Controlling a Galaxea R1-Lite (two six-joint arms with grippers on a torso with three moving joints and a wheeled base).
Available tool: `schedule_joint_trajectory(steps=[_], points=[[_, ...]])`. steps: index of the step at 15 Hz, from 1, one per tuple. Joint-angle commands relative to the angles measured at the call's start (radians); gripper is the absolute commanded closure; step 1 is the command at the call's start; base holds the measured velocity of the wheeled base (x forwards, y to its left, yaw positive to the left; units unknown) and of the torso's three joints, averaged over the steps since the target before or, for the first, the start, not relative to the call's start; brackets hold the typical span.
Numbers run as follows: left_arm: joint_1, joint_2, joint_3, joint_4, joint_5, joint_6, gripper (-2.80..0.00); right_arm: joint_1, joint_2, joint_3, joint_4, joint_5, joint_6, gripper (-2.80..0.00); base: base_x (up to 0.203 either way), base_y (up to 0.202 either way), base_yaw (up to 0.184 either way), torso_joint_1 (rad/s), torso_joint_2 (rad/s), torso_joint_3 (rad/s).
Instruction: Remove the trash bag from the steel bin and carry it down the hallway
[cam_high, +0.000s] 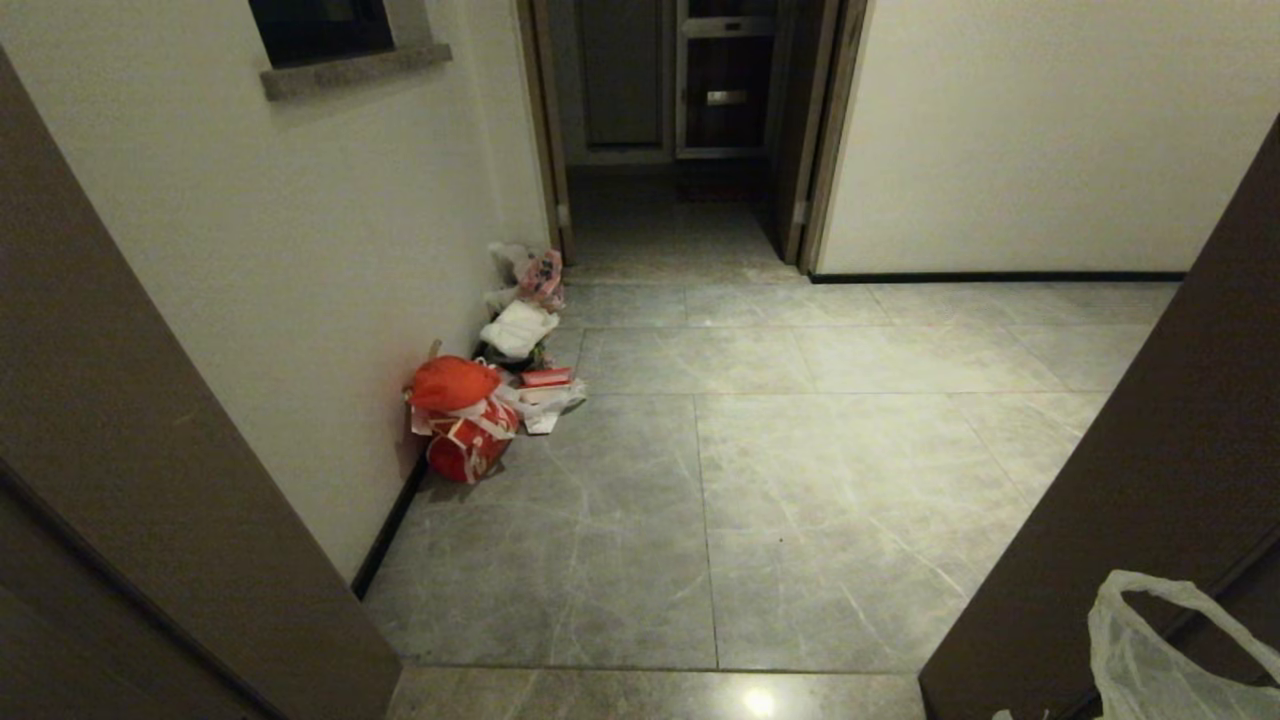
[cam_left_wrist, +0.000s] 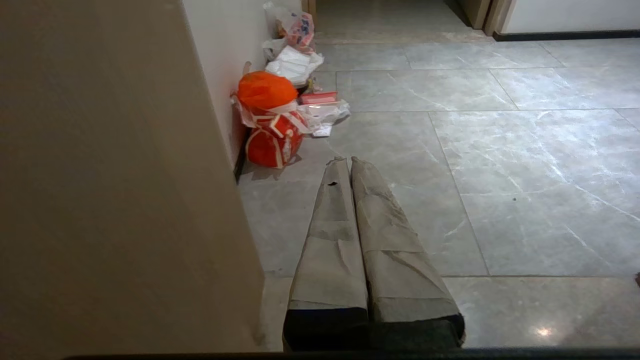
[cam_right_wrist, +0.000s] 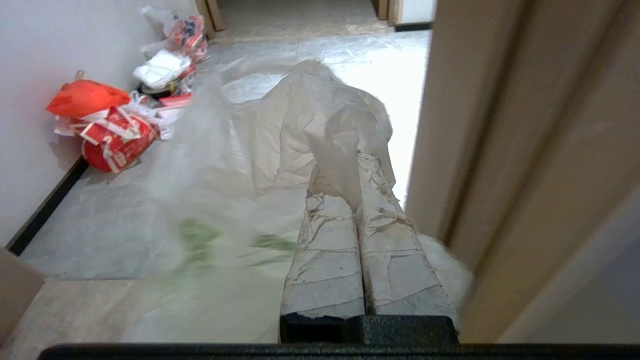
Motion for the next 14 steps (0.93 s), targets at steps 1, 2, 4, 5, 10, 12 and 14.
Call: schedule_joint_trajectory(steps=[1,2,4,5,10,12,14], points=[[0.0,0.0,0.0,0.0,0.0,-0.001,0.0,0.0,0.0,0.0,0.0,0.0,0.0,0.0,0.0,0.078,0.009,0.007,0.0,0.002],[0.0,0.0,0.001,0.0,0.0,0.001,0.0,0.0,0.0,0.0,0.0,0.0,0.001,0.0,0.0,0.0,0.0,0.0,0.0,0.0],[0.0,0.002,0.0,0.0,0.001,-0.002,0.0,0.0,0.0,0.0,0.0,0.0,0.001,0.0,0.0,0.0,0.0,0.0,0.0,0.0],[0.0,0.002,0.0,0.0,0.0,-0.002,0.0,0.0,0.0,0.0,0.0,0.0,0.002,0.0,0.0,0.0,0.0,0.0,0.0,0.0],[0.0,0.002,0.001,0.0,0.001,-0.002,0.0,0.0,0.0,0.0,0.0,0.0,0.0,0.0,0.153,0.0,-0.002,0.002,0.01,0.001],[0.0,0.002,0.0,0.0,0.0,-0.002,0.0,0.0,0.0,0.0,0.0,0.0,0.001,0.0,0.184,0.0,-0.002,0.001,0.0,0.001],[0.0,0.002,0.001,0.0,0.001,-0.002,0.0,0.0,0.0,0.0,0.0,0.0,0.0,0.0,0.186,0.0,0.0,0.0,0.0,0.003]])
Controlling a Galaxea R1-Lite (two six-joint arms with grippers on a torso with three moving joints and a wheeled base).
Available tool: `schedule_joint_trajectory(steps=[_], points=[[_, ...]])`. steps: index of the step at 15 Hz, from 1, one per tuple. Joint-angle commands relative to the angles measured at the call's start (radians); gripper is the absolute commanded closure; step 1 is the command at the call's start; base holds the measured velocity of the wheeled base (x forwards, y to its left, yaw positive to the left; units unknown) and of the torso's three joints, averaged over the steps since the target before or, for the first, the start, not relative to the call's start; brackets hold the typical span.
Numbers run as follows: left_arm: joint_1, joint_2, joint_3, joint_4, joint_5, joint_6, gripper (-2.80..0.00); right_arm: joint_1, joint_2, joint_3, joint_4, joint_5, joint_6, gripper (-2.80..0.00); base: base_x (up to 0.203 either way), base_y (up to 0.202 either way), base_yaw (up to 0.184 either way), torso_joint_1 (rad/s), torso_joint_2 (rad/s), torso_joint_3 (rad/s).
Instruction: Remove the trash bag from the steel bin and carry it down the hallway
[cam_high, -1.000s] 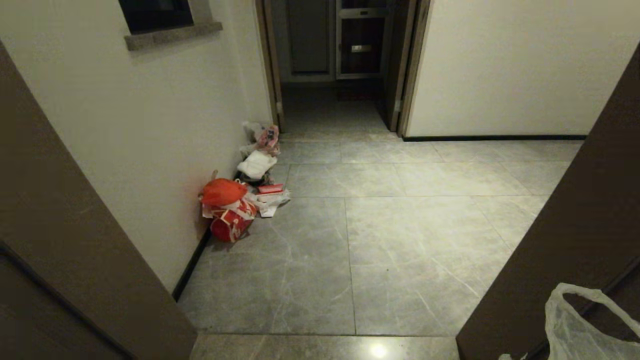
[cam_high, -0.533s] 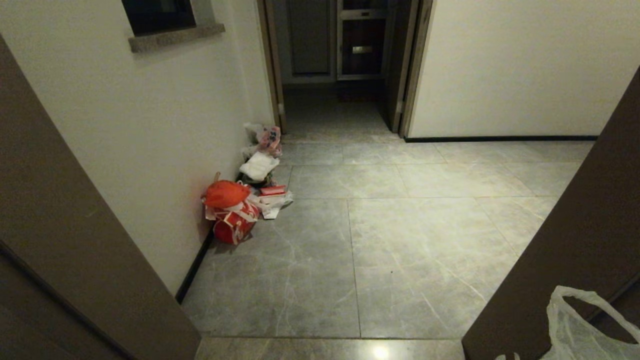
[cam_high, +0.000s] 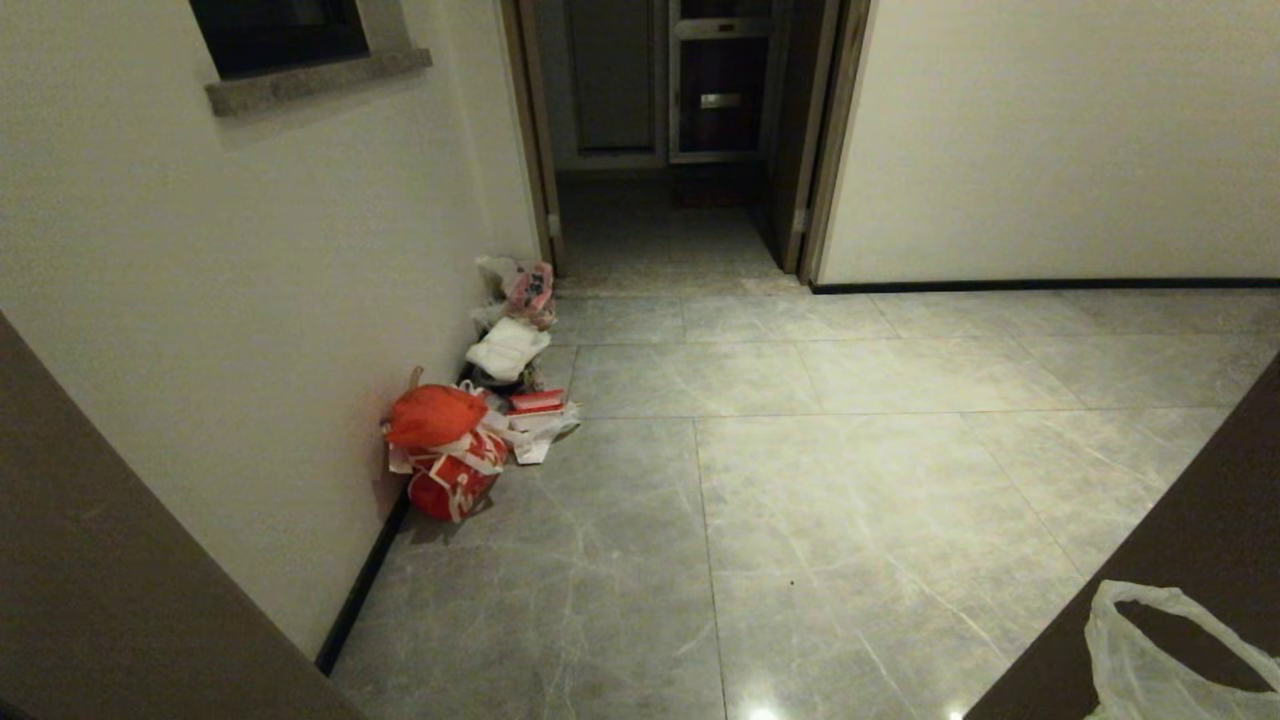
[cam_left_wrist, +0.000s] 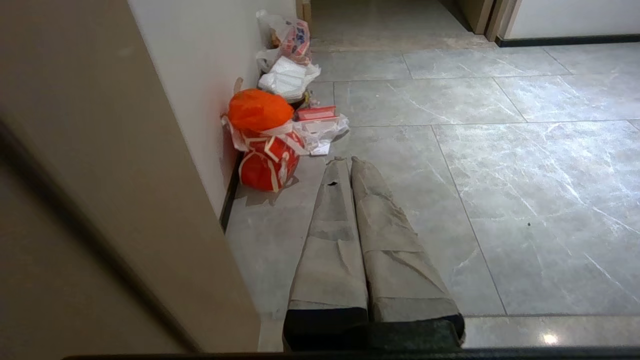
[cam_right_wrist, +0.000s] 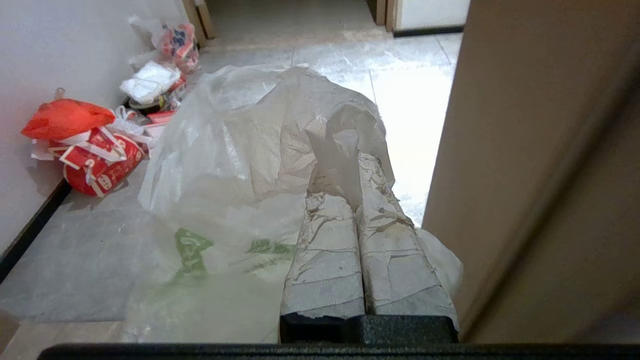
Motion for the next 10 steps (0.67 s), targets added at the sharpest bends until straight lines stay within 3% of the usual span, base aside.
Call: schedule_joint_trajectory(steps=[1,10], points=[[0.0,0.002,0.0,0.0,0.001,-0.001,0.0,0.0,0.0,0.0,-0.001,0.0,0.0,0.0,0.171,0.0,-0.001,-0.002,0.0,0.002],[0.0,0.002,0.001,0.0,0.001,-0.002,0.0,0.0,0.0,0.0,-0.001,0.0,0.002,0.0,0.181,0.0,-0.003,0.003,0.0,0.002]])
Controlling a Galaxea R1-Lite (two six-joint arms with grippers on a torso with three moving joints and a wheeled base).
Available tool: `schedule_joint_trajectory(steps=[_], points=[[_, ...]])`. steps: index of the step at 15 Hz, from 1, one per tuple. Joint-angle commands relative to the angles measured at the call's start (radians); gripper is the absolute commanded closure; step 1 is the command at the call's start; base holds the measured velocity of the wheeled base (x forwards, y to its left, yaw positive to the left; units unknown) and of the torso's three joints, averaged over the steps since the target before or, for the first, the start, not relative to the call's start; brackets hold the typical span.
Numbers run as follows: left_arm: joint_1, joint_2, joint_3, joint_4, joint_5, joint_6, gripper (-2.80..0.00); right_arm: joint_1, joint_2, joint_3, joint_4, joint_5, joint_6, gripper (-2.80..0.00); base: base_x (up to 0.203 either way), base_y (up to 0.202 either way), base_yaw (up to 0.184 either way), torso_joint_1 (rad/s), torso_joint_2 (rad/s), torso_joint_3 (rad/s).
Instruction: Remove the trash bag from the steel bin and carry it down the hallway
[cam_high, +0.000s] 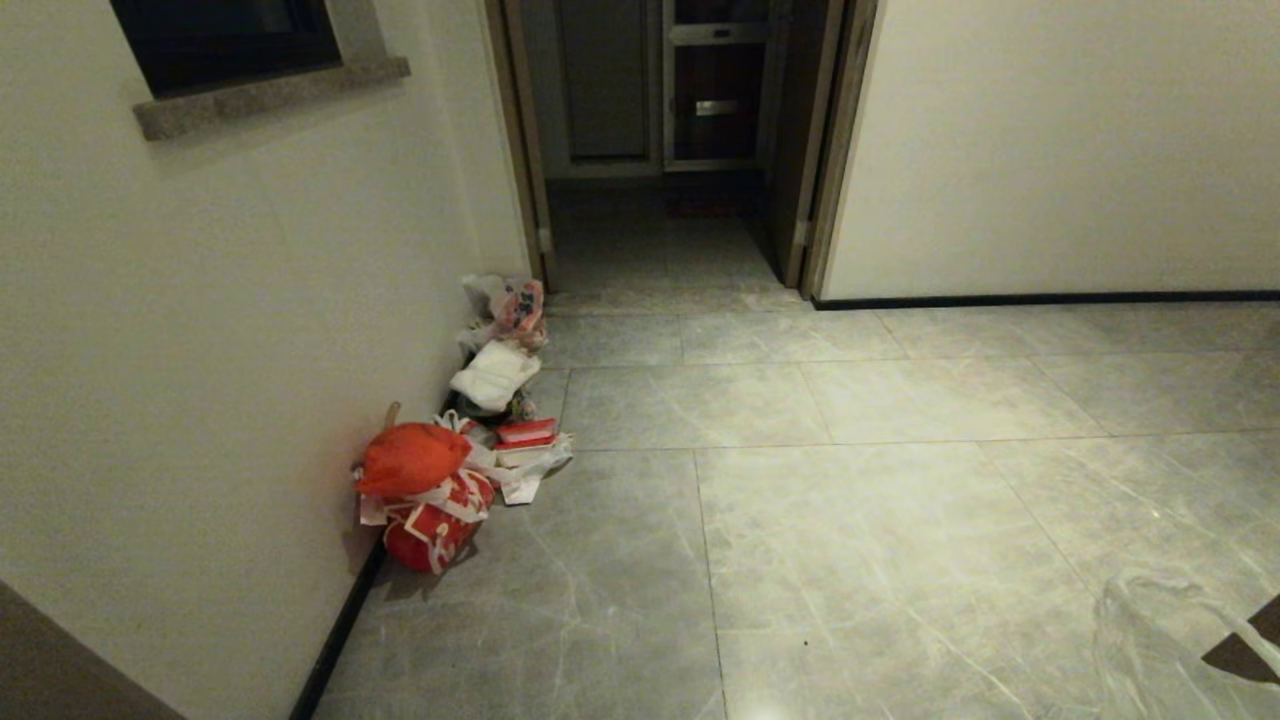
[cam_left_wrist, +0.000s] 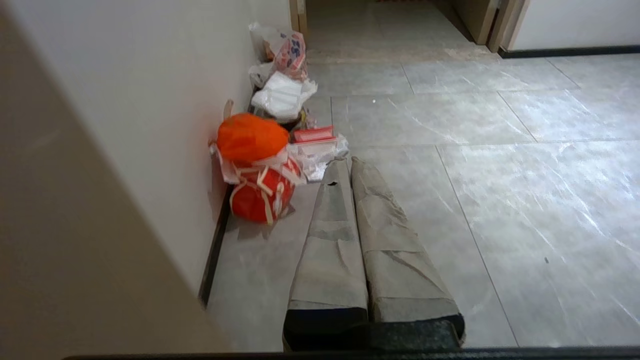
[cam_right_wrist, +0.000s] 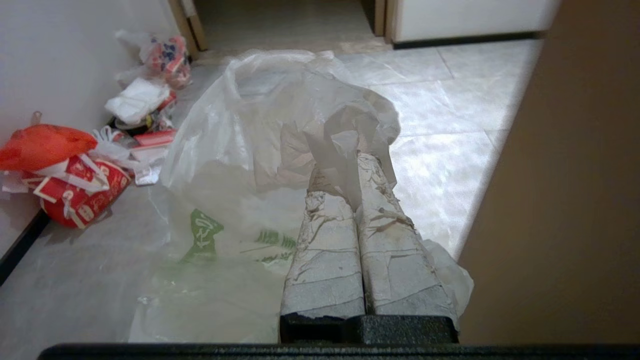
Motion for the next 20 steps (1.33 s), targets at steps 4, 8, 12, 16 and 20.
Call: schedule_joint_trajectory(steps=[4,8,12,16,20], points=[[0.0,0.002,0.0,0.0,0.0,-0.001,0.0,0.0,0.0,0.0,0.0,0.0,-0.001,0.0,0.189,0.0,-0.003,0.002,0.0,0.004],[0.0,0.002,0.001,0.0,0.0,-0.001,0.0,0.0,0.0,0.0,0.0,0.0,0.001,0.0,0.184,0.0,-0.003,-0.001,0.0,0.001],[0.0,0.002,0.001,0.0,0.0,0.0,0.0,0.0,0.0,0.0,0.0,0.0,-0.001,0.0,0.185,0.0,-0.002,0.0,0.0,-0.001],[0.0,0.002,0.0,0.0,0.0,-0.001,0.0,0.0,0.0,0.0,0.0,0.0,-0.001,0.0,0.192,0.0,-0.004,0.003,0.0,0.003],[0.0,0.002,0.001,0.0,0.0,0.0,0.0,0.0,0.0,0.0,0.0,0.0,0.001,0.0,0.185,0.0,-0.002,0.001,0.0,0.003]])
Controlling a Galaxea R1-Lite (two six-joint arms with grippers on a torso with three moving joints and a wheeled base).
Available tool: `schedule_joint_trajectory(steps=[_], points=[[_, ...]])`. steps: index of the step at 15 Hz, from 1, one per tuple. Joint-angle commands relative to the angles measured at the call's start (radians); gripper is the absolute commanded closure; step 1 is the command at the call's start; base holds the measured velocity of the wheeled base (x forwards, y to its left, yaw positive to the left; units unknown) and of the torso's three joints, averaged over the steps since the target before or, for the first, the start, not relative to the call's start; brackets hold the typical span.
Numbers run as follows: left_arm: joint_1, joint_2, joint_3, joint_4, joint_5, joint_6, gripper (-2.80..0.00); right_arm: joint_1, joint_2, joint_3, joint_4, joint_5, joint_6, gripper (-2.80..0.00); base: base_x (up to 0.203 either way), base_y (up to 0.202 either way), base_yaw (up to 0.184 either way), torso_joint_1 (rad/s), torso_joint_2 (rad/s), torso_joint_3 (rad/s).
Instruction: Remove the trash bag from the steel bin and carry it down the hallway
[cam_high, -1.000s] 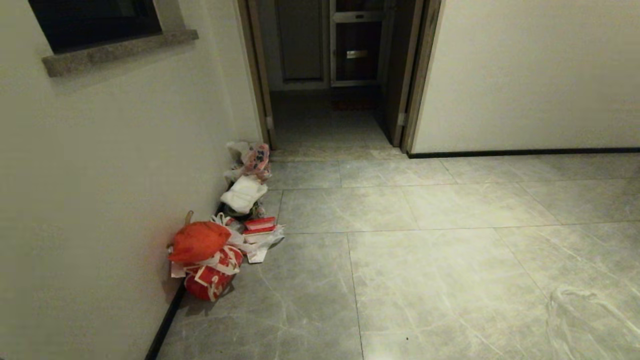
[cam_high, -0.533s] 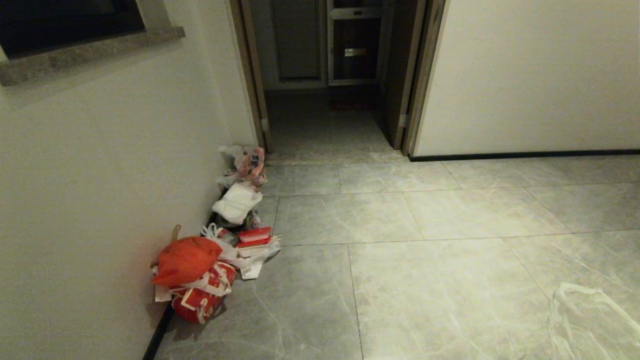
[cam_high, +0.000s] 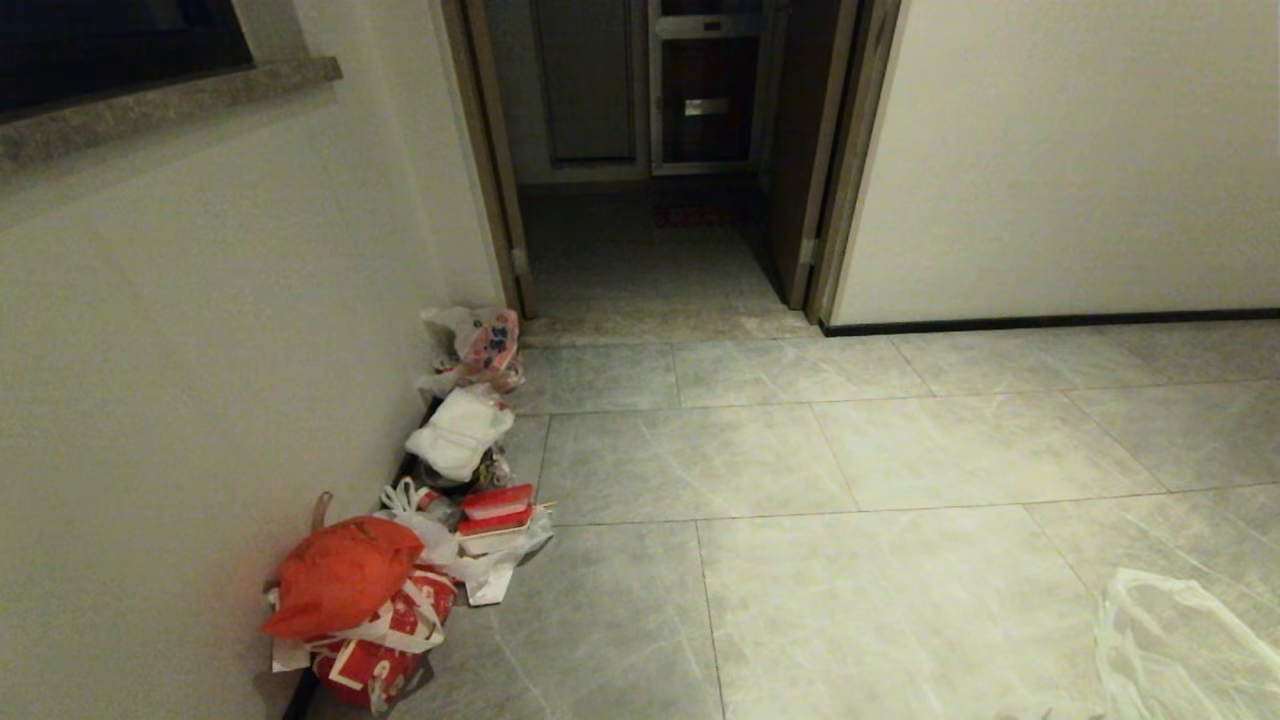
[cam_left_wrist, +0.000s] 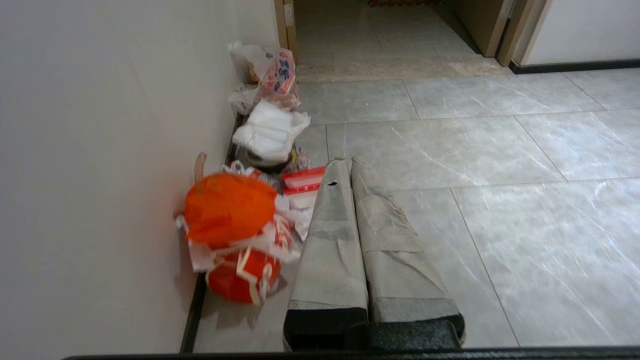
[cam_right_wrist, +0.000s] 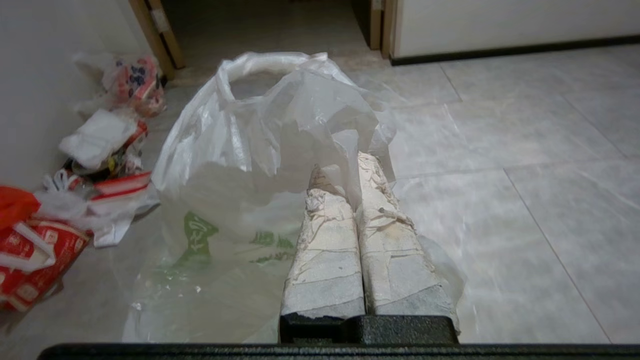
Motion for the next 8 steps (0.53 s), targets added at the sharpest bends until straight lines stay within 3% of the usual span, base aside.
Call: schedule_joint_trajectory(steps=[1,8], points=[[0.0,0.002,0.001,0.0,0.001,-0.001,0.0,0.0,0.0,0.0,0.0,0.0,0.001,0.0,0.184,0.0,-0.001,-0.001,0.0,0.002],[0.0,0.002,0.0,0.0,0.001,-0.001,0.0,0.0,0.0,0.0,0.0,0.0,0.001,0.0,0.179,0.0,-0.003,0.004,0.0,0.003]])
